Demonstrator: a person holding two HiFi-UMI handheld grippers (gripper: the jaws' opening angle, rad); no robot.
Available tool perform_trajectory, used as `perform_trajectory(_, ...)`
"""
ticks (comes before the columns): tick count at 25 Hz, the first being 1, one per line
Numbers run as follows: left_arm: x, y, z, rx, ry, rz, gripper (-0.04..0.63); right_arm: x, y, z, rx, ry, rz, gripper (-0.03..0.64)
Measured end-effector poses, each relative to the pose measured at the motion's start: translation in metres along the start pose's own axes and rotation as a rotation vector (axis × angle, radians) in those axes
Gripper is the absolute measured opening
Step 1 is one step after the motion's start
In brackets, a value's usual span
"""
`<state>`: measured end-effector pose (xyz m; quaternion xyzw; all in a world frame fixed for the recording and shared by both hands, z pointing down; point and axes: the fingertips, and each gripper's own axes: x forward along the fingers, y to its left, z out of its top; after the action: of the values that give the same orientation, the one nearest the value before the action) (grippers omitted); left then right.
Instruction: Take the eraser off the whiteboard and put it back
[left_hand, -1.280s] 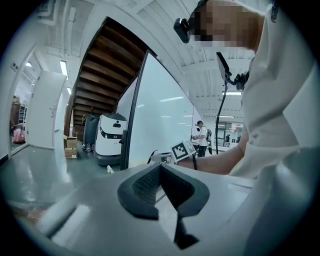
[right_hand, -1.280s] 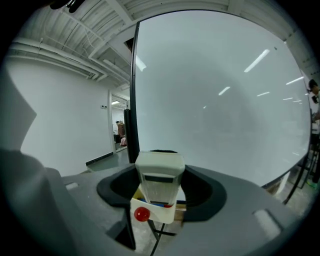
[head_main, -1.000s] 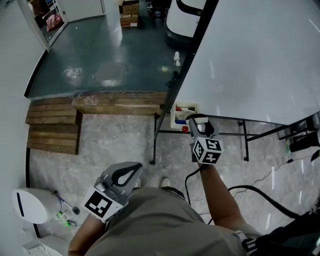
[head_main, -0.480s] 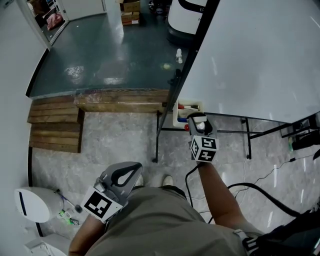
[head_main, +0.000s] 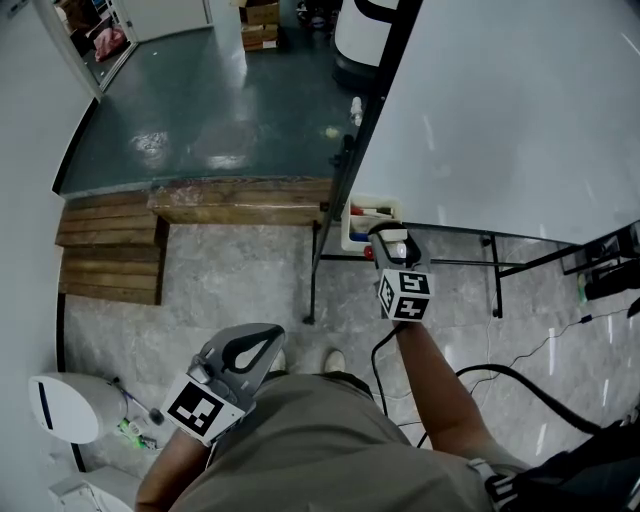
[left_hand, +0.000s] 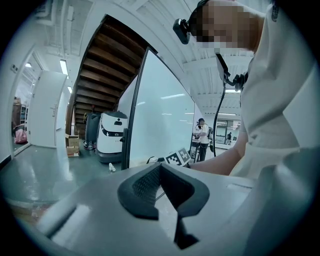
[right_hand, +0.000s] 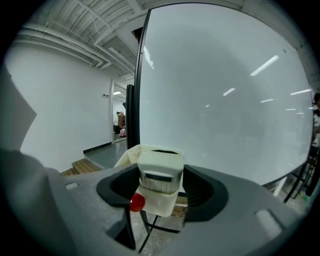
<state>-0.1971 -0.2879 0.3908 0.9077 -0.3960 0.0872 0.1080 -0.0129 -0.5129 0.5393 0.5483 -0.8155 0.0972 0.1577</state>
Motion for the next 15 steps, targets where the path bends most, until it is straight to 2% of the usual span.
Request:
perform_trajectory(6, 0.010, -0.015, 0.002, 0.007, -0.002, -0.003, 0.005, -0.025, -0.002, 0.006, -0.051, -0.039, 0.028, 0.265)
perform_trajectory(11, 0.024, -0.034, 0.002, 0.008, 0.005, -0.003, 0.005, -0.069, -0.010, 0.014, -0.068, -0.080, 0.062, 0.265)
perform_trajectory(15, 0.038, -0.050, 0.001, 0.002, 0.001, 0.010, 0.005, -0.106, -0.023, 0.007, -0.086, -0.069, 0.110, 0.265)
